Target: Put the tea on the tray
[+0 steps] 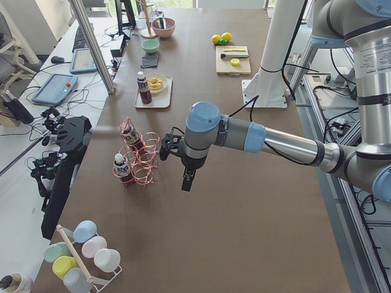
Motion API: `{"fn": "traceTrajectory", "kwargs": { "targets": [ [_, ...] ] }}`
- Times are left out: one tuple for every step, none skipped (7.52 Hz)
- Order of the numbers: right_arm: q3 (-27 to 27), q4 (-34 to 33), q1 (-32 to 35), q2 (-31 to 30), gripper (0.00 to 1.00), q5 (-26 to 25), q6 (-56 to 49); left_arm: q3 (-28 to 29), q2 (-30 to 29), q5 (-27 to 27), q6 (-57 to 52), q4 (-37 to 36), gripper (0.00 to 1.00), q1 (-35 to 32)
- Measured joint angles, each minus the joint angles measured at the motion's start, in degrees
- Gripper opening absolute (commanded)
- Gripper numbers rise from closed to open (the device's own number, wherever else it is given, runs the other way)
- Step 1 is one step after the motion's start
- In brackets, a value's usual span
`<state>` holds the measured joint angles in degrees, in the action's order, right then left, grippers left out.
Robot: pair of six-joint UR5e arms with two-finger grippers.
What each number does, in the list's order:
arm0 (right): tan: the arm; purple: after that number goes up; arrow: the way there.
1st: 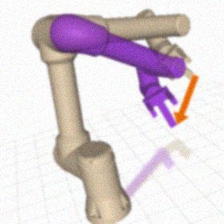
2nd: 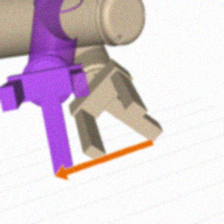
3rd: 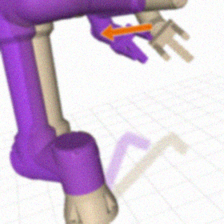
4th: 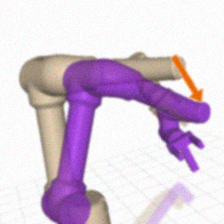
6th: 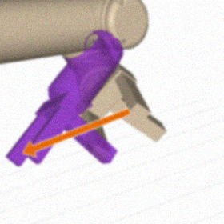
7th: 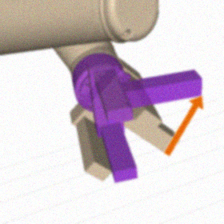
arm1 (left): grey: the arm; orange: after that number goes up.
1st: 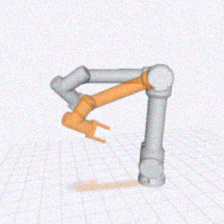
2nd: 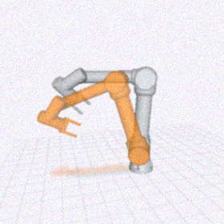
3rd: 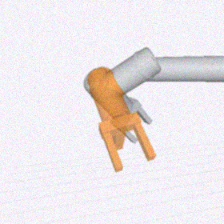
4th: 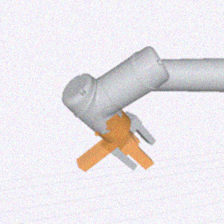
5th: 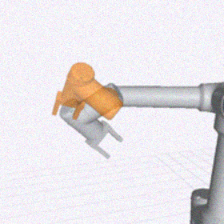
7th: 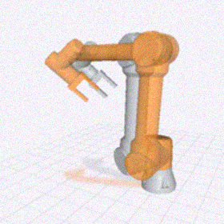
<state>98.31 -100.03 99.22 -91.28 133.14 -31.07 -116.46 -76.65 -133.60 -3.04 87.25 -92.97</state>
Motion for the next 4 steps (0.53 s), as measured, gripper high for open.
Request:
{"fn": "traceTrajectory", "kwargs": {
  "targets": [
    [-0.1, 0.0, 1.3, -0.4, 1.00, 0.0, -0.5, 2.3, 1.2, -0.2, -1.6, 1.2, 0.97, -1.9],
    [-0.1, -0.1, 1.9, -0.5, 1.00, 0.0, -0.6, 4.2, 2.1, -1.1, -2.8, 2.7, 0.97, -4.3],
    [-0.1, -0.1, 2.0, -0.5, 1.00, 0.1, -0.6, 5.2, 2.7, -2.1, -3.3, 3.9, 0.97, -5.9],
    [-0.2, -0.1, 1.7, -0.4, 1.00, 0.3, -0.4, 5.4, 3.3, -2.6, -3.6, 4.6, 0.98, -6.6]
  ]
}}
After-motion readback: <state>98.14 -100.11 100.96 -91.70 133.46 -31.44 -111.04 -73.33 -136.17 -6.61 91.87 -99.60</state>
